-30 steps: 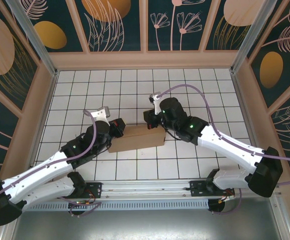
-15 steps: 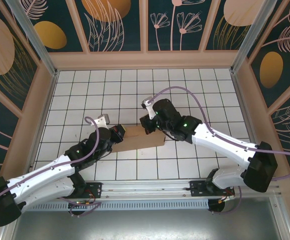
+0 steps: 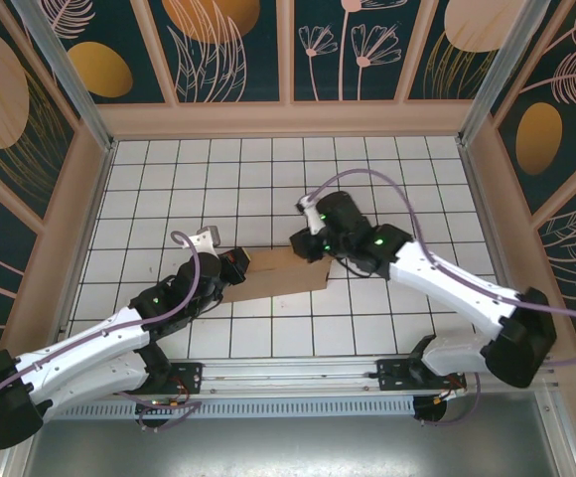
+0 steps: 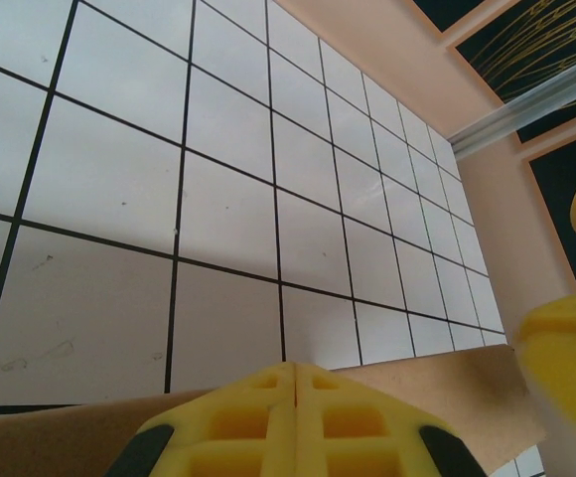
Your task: Fold the paper box
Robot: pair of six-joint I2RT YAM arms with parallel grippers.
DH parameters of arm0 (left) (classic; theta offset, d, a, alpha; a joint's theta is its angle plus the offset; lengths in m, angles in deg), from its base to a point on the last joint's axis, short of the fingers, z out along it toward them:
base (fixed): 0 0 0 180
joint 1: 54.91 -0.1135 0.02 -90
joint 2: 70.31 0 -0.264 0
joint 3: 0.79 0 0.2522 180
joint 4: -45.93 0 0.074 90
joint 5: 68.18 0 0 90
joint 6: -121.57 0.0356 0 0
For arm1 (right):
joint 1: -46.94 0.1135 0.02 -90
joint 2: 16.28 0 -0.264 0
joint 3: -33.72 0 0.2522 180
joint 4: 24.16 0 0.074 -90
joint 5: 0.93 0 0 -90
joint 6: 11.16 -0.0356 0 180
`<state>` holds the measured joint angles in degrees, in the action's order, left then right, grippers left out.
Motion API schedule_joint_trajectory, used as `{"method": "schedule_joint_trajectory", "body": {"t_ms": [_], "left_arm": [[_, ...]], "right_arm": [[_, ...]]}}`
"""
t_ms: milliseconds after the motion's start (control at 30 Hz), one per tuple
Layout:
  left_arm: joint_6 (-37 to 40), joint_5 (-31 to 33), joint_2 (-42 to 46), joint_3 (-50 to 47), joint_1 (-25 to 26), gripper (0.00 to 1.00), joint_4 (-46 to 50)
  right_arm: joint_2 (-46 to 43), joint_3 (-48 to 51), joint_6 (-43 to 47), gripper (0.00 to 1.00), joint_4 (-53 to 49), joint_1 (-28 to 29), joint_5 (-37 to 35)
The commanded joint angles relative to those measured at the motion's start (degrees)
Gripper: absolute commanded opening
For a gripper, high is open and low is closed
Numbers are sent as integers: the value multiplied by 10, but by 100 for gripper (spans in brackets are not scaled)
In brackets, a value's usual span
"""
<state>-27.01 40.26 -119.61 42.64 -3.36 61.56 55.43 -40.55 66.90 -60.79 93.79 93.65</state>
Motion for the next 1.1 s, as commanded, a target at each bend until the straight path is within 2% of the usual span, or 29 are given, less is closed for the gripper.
{"method": "schedule_joint_trajectory", "body": {"t_ms": [0,167,367,467,933,1067], "left_arm": [[19,-17,-15,-7,2,0,58],[19,-21,-18,-14,2,0,58],[26,-24,-20,-8,2,0,66],[26,-25,-19,-11,2,0,65],[26,-21,-5,-19,2,0,75],[24,-27,-7,-26,2,0,64]], "right_arm": [[-39,17,-6,24,-36,-27,22],[-55,49,-39,23,-54,-33,9],[-62,64,-61,37,-86,-50,20],[-57,67,-60,43,-96,-51,2],[-60,73,-54,48,-125,-61,-31],[-61,77,-56,49,-121,-61,-8]]}}
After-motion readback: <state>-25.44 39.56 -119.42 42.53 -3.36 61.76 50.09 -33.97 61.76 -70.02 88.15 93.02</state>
